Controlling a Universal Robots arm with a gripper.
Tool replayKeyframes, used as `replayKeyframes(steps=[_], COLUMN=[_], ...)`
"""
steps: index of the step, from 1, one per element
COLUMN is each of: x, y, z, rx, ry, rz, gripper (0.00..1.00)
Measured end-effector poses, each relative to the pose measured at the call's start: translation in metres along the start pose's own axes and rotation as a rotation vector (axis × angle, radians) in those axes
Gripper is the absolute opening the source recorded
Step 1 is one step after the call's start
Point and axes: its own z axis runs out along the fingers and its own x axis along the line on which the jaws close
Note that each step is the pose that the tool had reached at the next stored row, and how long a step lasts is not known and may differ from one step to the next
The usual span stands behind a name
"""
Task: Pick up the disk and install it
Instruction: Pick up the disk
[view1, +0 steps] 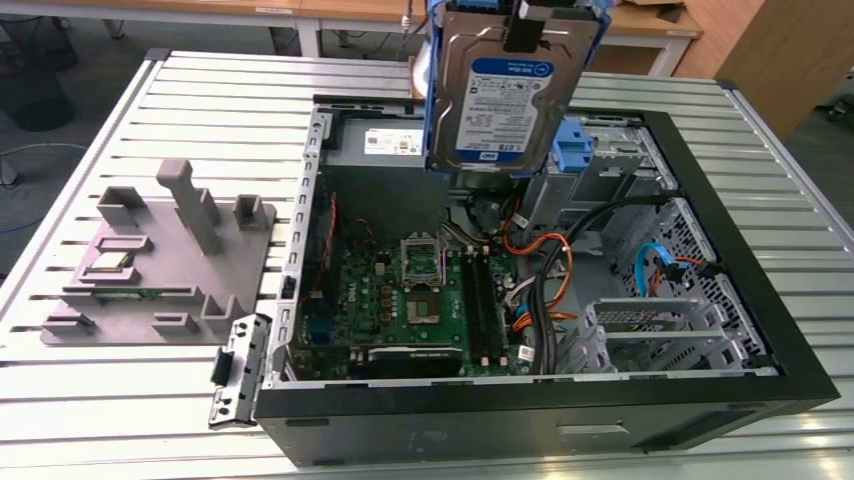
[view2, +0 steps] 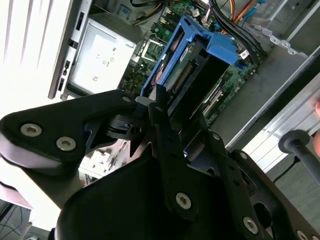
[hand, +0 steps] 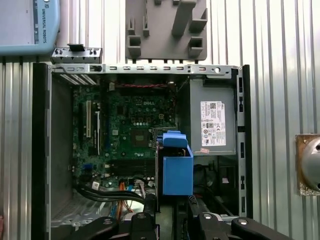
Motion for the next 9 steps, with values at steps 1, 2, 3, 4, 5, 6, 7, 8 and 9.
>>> replayKeyframes(steps=[1, 2, 3, 4, 5, 6, 7, 8, 9], x=[0.0025, 0.005, 0.0075, 0.01, 0.0125, 0.0151, 0.0176, 0.02, 0.0224], y=[-0.0001, -0.0002, -0.0003, -0.0003, -0.0004, -0.0005, -0.0006, -0.0006, -0.0007], z=[-0.0001, -0.0002, -0.0004, -0.0005, -0.0005, -0.0006, -0.0008, -0.0009, -0.001], rx=[0.0, 0.0, 0.0, 0.0, 0.0001, 0.0, 0.0, 0.0, 0.0], ry=[-0.0001, 0.0, 0.0002, 0.0001, 0.0, 0.0, 0.0, 0.0002, 0.0001], rz=[0.0, 0.0, 0.0, 0.0, 0.0, 0.0, 0.0, 0.0, 0.0], gripper=[0.35, 0.35, 0.35, 0.35, 0.35, 0.35, 0.35, 0.35, 0.35])
